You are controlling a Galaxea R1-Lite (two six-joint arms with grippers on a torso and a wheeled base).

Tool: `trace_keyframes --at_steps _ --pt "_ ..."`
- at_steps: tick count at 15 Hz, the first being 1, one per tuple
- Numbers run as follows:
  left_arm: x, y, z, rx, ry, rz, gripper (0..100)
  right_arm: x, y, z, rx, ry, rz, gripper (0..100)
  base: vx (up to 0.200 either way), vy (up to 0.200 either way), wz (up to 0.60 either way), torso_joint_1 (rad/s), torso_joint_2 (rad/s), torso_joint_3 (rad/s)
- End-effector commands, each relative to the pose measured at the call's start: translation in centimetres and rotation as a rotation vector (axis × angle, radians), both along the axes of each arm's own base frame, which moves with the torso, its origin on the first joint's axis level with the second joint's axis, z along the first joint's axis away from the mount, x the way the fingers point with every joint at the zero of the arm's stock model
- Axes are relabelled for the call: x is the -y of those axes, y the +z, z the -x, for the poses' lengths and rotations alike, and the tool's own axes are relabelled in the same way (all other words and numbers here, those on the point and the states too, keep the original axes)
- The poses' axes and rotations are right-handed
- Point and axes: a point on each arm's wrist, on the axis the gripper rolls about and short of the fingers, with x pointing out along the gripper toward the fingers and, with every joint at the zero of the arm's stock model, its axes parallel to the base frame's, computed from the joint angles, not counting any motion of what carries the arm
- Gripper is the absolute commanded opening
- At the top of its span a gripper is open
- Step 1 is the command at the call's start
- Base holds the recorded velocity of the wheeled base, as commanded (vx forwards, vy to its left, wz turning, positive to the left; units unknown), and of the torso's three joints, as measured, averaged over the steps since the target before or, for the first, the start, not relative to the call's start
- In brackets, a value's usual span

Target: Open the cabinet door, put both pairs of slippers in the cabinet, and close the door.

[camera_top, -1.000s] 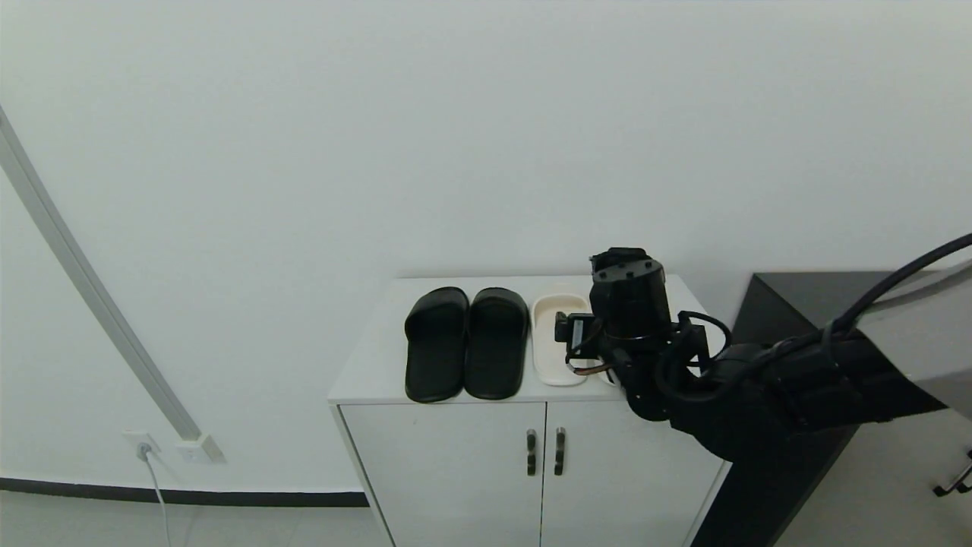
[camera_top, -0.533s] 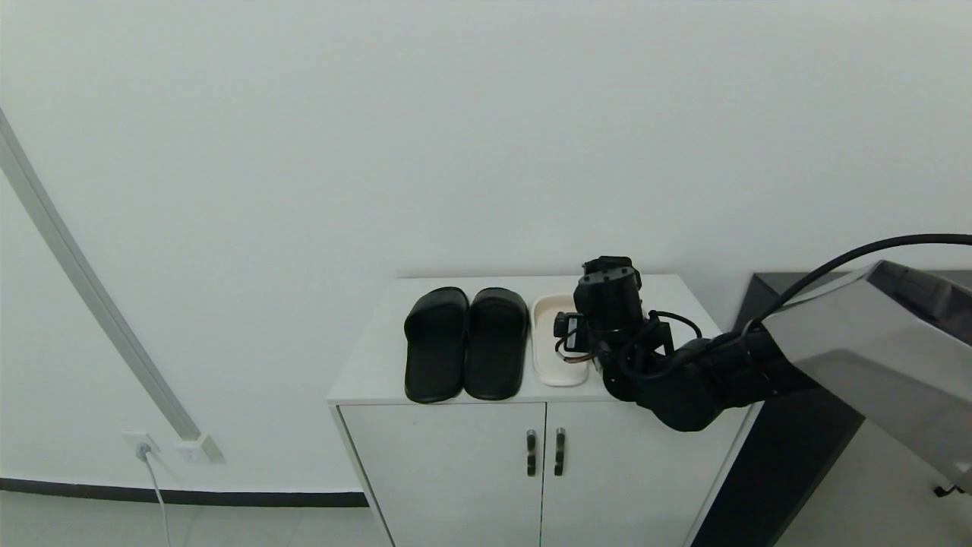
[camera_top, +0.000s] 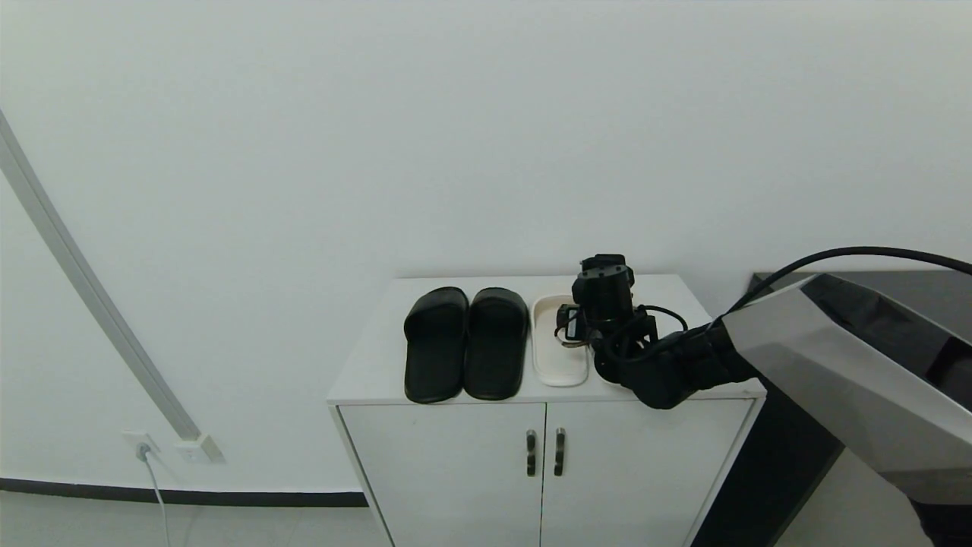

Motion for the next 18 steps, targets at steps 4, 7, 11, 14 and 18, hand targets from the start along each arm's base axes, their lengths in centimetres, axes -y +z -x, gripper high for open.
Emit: trace_keyframes --at_steps 4,7,11,14,18 --pt "0.0 0.0 0.0 -0.001 0.0 0.0 0 -0.1 -0.5 -0.5 0.0 -0.004 0.003 0 0.0 0.0 0.0 0.0 0.0 0.0" --pt "0.0 0.0 0.0 -0.001 0.0 0.002 0 0.0 0.0 -0.3 0.008 -0.005 -0.001 0 0.0 0.0 0.0 0.0 0.0 0.0" --pt "0.0 0.0 0.0 -0.001 0.0 0.002 0 1.5 4.0 3.5 0.025 0.023 -0.013 0 0.0 0.0 0.0 0.0 0.0 0.0" --pt "0.0 0.0 0.0 -0.001 0.0 0.002 0 3.4 6.8 9.3 0.038 0.189 -0.026 0 0.0 0.0 0.0 0.0 0.0 0.0" --pt "0.0 0.0 0.0 -0.001 0.0 -0.001 0 6.8 7.3 15.4 0.07 0.376 0.014 0 0.0 0.0 0.0 0.0 0.0 0.0"
